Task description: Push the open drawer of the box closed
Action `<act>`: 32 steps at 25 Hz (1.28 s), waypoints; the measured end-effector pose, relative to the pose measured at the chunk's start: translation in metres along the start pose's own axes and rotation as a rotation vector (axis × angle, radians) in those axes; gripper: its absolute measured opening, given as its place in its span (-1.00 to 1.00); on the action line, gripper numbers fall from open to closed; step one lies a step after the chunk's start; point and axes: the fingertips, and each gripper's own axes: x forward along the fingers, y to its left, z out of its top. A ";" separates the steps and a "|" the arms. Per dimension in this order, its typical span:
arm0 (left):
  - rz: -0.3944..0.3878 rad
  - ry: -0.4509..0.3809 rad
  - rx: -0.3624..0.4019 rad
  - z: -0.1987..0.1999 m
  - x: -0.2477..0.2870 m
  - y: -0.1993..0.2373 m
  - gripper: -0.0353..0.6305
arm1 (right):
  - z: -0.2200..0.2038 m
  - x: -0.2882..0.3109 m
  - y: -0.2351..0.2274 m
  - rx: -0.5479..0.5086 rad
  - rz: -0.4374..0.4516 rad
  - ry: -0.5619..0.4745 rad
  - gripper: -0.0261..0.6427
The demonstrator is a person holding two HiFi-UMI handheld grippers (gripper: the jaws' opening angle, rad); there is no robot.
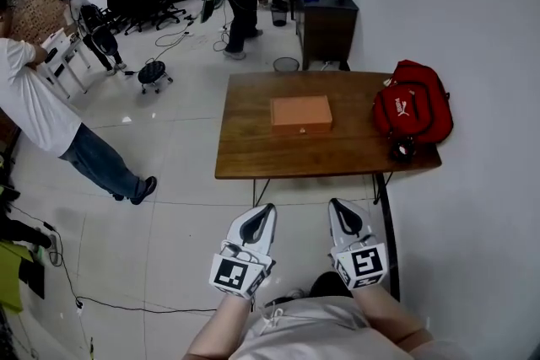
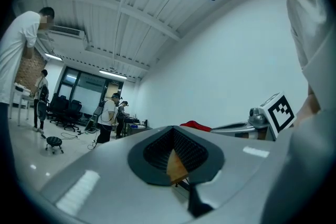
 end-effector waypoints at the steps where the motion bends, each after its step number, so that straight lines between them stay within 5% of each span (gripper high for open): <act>1: -0.004 -0.007 -0.002 0.001 0.000 -0.002 -0.88 | -0.001 -0.001 0.000 0.000 0.003 0.000 -0.90; 32: -0.031 -0.011 0.002 -0.003 0.000 -0.026 -0.88 | -0.002 -0.015 0.002 -0.032 0.035 -0.002 -0.90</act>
